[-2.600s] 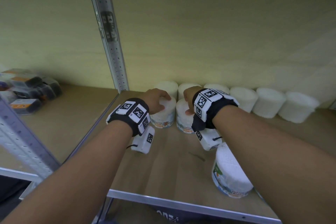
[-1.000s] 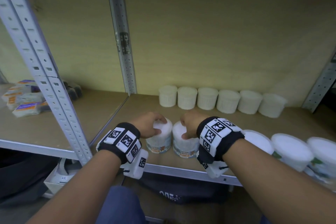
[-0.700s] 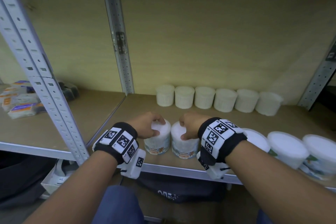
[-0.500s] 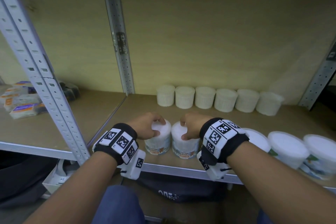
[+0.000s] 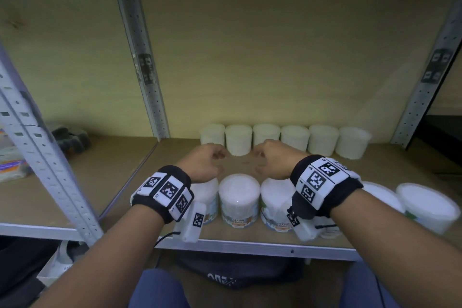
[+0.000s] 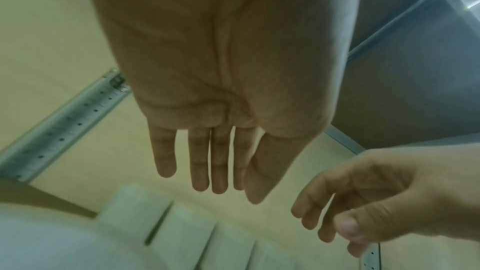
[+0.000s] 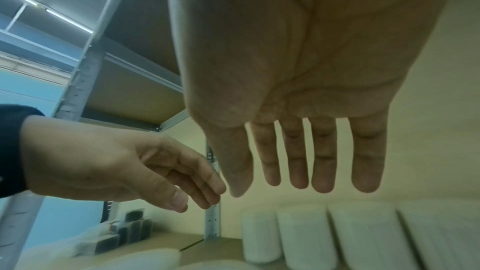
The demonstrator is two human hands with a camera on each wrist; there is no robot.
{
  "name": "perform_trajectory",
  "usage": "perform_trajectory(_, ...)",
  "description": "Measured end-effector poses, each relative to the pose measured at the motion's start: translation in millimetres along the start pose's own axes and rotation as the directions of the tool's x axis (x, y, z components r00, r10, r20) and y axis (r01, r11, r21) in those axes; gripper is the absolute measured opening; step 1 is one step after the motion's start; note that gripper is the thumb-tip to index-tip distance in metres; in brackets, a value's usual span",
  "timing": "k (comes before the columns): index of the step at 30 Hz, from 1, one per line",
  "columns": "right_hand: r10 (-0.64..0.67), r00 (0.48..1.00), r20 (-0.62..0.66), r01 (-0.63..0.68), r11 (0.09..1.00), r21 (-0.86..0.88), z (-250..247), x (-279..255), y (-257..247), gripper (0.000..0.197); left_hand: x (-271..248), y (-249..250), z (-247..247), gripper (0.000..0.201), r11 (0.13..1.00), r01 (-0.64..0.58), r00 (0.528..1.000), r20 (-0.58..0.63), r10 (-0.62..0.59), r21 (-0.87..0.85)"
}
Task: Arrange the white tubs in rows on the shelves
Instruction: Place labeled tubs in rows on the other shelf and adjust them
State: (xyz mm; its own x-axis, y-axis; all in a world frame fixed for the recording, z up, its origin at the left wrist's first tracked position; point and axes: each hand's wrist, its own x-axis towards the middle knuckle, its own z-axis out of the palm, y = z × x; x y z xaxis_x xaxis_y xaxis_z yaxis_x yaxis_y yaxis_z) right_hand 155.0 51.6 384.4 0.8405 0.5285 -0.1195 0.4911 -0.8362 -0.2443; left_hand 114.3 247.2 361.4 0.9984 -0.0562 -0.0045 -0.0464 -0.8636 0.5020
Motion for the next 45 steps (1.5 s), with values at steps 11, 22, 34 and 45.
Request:
perform_trajectory(11,0.225,0.968,-0.108,-0.220,0.974,0.056,-53.4,0.9,123.4,0.044,84.3,103.3,19.1,0.038,0.984,-0.178,0.984,-0.006,0.178,0.018)
perform_trajectory(22,0.426,0.898,-0.107,-0.429,0.903,-0.007,-83.1,3.4,252.1,0.043,190.8,191.8,77.9,0.043,0.965,-0.241,0.966,0.121,0.229,0.099)
perform_trajectory(34,0.489,0.872,-0.042,-0.490,0.871,-0.031,-65.5,52.0,312.6,0.057,273.9,212.0,121.5,0.051,0.959,-0.204,0.971,0.167,0.173,0.194)
perform_trajectory(45,0.465,0.885,0.018,-0.459,0.880,-0.124,-59.7,81.5,319.9,0.054,294.7,211.3,144.0,0.048,0.924,-0.207,0.968,0.206,0.145,0.322)
